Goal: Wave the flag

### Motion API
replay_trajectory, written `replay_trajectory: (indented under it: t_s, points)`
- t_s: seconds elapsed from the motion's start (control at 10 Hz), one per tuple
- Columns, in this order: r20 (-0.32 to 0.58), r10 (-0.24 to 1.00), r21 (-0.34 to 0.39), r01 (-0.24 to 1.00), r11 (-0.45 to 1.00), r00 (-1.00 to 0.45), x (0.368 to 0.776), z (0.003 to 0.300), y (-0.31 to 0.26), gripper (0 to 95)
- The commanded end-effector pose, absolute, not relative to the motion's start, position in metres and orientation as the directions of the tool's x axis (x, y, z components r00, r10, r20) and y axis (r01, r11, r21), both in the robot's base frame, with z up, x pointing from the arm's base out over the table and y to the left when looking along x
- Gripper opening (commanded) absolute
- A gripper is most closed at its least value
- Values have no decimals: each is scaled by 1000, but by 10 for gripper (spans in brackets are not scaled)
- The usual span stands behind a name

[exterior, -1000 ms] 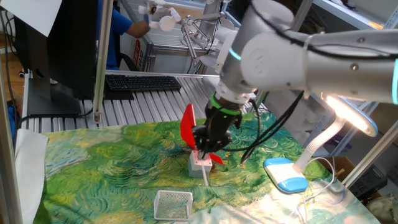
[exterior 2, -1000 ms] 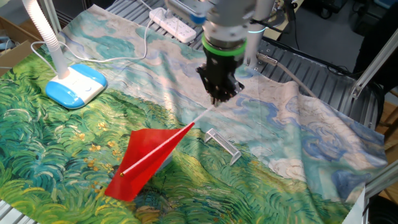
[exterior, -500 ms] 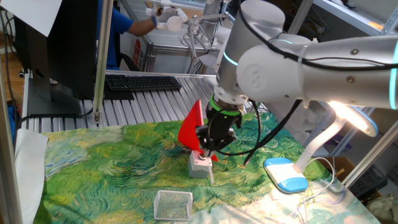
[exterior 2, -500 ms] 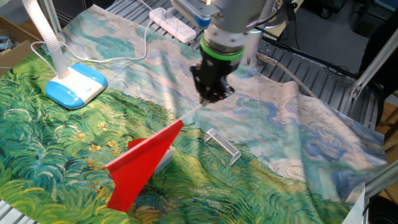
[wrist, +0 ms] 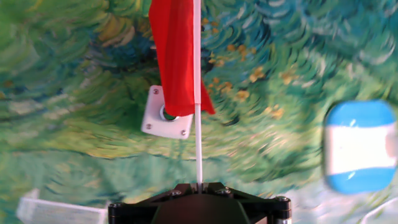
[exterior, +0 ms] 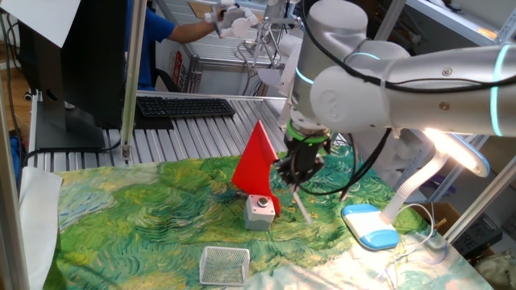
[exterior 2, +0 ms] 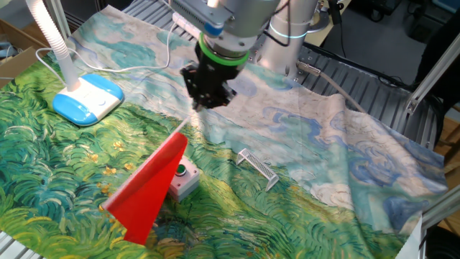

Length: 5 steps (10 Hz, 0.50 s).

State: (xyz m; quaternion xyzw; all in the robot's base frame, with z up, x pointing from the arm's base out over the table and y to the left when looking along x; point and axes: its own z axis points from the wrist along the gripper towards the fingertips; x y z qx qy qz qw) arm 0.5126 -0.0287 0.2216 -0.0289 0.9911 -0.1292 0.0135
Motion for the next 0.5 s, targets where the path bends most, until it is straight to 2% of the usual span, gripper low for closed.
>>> replay_trajectory:
  t_s: [0.1,0.2,0.3,0.4,0.5]
  points:
    - [64,-241,-509,-240,827,-968,529,233,-65,0]
    - [66,-241,-512,-240,825,-968,529,233,-65,0]
    - [46,-214,-445,-211,870,-976,529,232,-63,0]
    - [16,-58,-199,-60,978,-998,528,228,-58,0]
    - [24,63,-58,62,996,-998,526,225,-52,0]
